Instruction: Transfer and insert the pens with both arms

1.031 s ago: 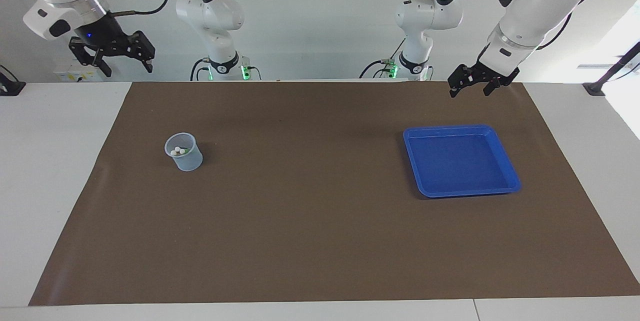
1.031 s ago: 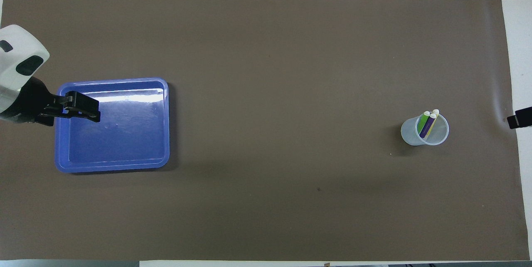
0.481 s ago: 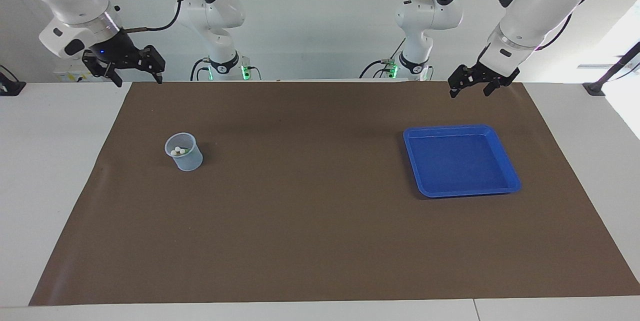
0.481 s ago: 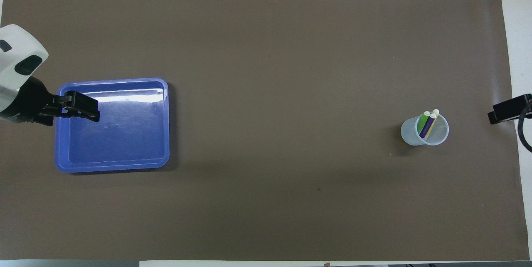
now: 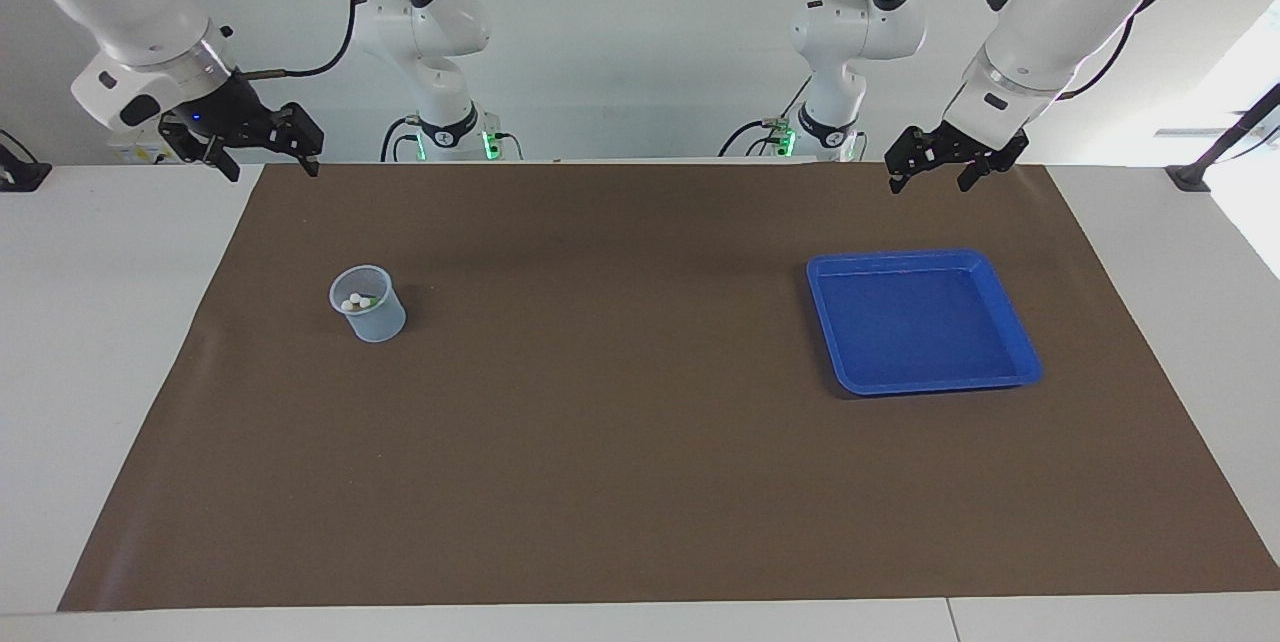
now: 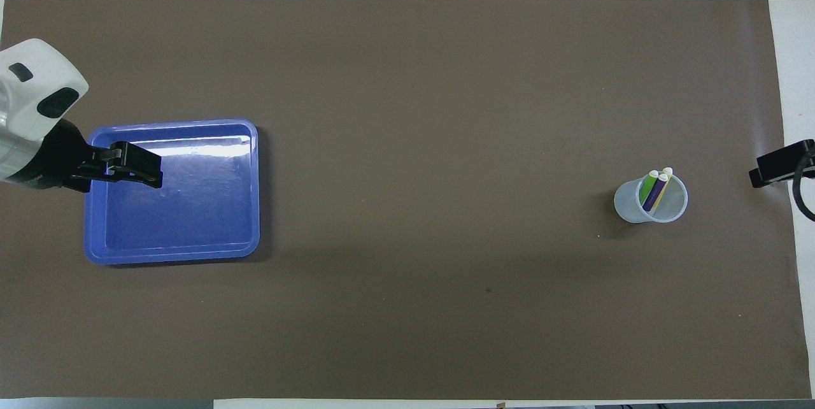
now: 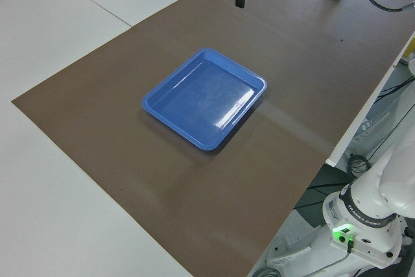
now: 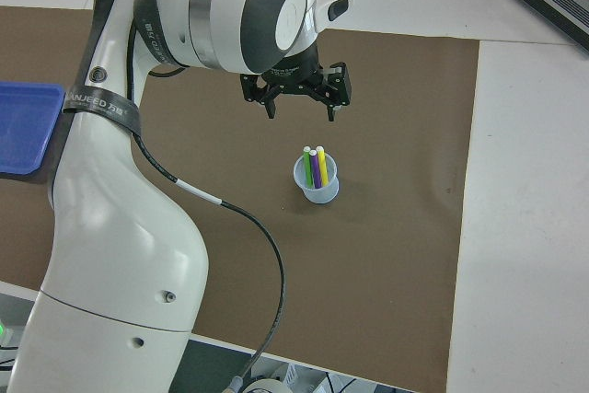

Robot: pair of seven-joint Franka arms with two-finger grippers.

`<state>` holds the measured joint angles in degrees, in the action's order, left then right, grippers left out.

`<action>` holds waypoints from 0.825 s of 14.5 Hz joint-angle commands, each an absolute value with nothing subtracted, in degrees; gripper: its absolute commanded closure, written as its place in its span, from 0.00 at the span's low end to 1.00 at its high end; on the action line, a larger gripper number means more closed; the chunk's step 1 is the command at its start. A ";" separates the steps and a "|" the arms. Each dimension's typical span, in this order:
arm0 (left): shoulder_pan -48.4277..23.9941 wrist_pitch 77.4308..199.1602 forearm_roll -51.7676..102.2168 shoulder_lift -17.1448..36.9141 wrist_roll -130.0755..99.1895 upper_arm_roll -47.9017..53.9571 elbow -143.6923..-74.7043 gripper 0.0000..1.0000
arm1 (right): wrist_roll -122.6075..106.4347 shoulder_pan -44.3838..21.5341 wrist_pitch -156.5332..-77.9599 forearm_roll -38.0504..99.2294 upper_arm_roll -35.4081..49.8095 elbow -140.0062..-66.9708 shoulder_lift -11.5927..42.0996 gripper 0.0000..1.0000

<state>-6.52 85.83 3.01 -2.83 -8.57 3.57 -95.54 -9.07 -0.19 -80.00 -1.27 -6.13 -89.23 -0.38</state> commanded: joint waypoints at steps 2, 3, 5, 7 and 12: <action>-6.68 86.13 2.02 -3.69 -8.09 3.16 -96.06 0.00 | -8.17 -0.53 -80.16 -2.37 -6.24 -87.98 -0.09 0.00; -6.68 86.13 2.02 -3.78 -8.52 3.16 -96.24 0.00 | -8.17 -0.44 -80.24 -2.37 -6.33 -87.63 -0.17 0.00; -6.68 86.31 2.02 -3.69 -8.53 3.16 -96.24 0.00 | -8.17 -0.44 -80.33 -2.37 -6.68 -86.92 -0.44 0.00; -6.77 86.13 2.02 -3.69 -8.61 3.16 -96.24 0.00 | -8.17 -0.44 -80.59 -2.29 -6.77 -86.92 -0.53 0.00; -7.21 86.13 2.02 -3.69 -8.70 3.16 -96.15 0.00 | -8.09 -0.44 -80.42 -1.50 -6.50 -86.92 -0.62 0.00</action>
